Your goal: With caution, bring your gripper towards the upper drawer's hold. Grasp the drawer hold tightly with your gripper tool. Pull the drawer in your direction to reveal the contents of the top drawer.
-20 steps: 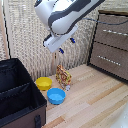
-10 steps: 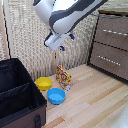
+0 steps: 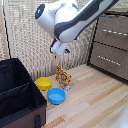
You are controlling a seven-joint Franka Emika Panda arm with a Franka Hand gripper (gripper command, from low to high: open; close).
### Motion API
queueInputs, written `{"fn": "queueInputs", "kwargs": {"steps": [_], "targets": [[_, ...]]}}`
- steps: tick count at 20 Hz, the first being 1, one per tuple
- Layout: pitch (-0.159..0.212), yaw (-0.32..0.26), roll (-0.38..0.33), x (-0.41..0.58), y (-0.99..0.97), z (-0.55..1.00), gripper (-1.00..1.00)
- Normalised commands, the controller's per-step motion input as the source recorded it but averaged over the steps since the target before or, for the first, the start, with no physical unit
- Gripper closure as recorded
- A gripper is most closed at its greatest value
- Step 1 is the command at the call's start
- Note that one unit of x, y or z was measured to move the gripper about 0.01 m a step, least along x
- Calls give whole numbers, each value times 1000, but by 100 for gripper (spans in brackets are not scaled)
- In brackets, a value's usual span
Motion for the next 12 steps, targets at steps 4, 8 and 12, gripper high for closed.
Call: {"fn": "queueInputs", "kwargs": {"steps": [4, 8, 12], "targets": [[-14, 112, -274, 14, -322, 76, -100], [-101, 108, -54, -141, -676, 558, -100], [-91, 76, -32, -9, -696, 652, -100]]}}
